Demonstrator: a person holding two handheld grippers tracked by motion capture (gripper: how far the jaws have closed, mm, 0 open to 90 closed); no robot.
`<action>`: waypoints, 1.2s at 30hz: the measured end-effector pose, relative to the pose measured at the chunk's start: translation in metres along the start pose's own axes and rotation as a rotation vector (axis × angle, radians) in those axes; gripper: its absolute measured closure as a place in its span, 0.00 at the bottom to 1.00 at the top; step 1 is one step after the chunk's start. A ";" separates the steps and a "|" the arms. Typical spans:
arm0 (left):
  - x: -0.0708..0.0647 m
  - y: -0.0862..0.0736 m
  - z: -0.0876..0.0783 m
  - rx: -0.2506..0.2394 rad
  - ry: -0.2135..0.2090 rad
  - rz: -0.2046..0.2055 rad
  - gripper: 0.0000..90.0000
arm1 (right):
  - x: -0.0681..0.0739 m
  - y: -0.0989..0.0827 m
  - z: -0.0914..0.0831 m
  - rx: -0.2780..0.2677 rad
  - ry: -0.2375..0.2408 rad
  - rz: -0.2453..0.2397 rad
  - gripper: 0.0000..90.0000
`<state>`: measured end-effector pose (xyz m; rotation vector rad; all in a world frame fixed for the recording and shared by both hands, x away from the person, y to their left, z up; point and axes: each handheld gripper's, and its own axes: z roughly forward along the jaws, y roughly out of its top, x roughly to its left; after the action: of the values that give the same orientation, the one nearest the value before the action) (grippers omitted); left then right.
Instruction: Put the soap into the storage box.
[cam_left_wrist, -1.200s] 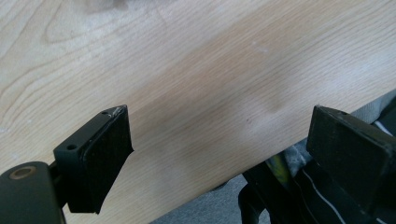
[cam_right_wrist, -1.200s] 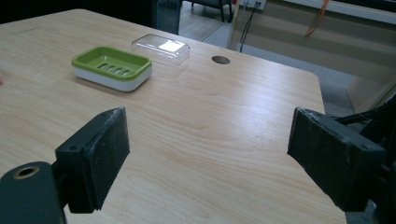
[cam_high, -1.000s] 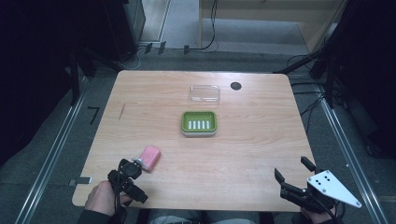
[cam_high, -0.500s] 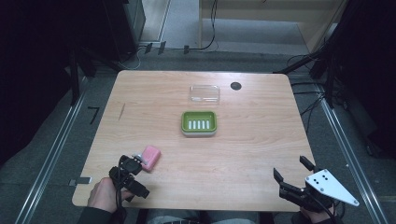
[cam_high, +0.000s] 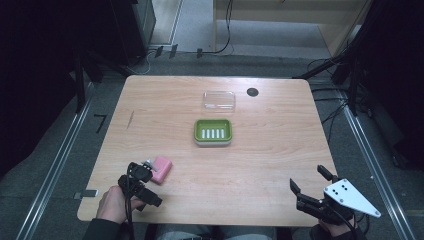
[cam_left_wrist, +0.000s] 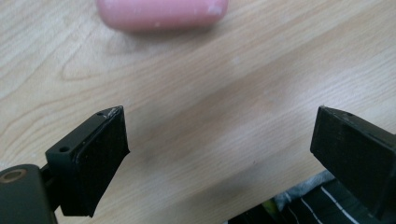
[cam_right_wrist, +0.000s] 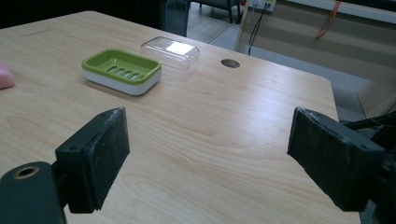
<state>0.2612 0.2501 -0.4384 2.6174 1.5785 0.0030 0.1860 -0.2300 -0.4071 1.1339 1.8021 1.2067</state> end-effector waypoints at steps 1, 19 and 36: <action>-0.001 0.003 0.000 -0.001 0.006 0.004 0.05 | 0.000 0.000 0.001 -0.001 0.004 -0.004 0.14; 0.003 0.025 0.002 -0.033 0.003 -0.007 0.01 | 0.000 0.001 0.001 -0.001 0.008 -0.008 0.14; 0.020 0.049 0.008 -0.039 0.011 -0.046 0.01 | 0.000 0.000 0.000 0.001 0.006 -0.005 0.14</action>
<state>0.3144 0.2445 -0.4437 2.5557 1.6242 0.0448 0.1863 -0.2295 -0.4069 1.1263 1.8090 1.2076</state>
